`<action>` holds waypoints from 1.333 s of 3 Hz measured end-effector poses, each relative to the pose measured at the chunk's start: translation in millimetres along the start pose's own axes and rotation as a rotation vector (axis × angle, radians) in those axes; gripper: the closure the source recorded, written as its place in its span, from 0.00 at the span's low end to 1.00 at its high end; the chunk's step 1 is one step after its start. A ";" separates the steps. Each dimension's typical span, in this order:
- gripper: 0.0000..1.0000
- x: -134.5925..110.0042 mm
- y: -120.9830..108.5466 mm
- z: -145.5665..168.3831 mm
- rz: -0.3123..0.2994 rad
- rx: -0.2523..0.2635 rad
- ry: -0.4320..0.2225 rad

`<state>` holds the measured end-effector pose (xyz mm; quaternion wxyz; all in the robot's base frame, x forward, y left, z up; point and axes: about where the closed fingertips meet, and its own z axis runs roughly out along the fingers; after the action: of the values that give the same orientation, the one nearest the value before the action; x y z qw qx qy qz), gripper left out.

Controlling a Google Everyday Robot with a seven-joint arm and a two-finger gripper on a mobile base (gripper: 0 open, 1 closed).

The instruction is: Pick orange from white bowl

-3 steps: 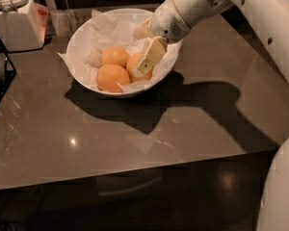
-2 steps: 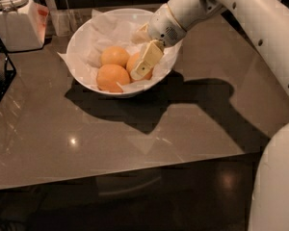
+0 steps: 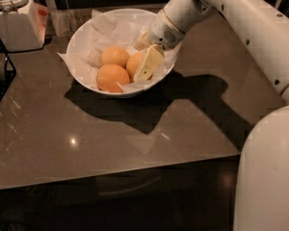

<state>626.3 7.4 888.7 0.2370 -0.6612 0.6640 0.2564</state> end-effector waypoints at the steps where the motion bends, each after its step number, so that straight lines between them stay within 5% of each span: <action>1: 0.13 9.1 -1.3 4.7 0.023 -0.009 0.005; 2: 0.16 19.2 -0.1 8.7 0.051 -0.014 -0.002; 4: 0.58 22.8 1.8 8.8 0.065 -0.022 -0.014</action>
Offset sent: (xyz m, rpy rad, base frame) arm -0.0040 -0.0210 -0.0274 0.0069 0.0690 -0.0560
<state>624.0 -4.1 867.3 0.2258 -0.6399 0.6809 0.2756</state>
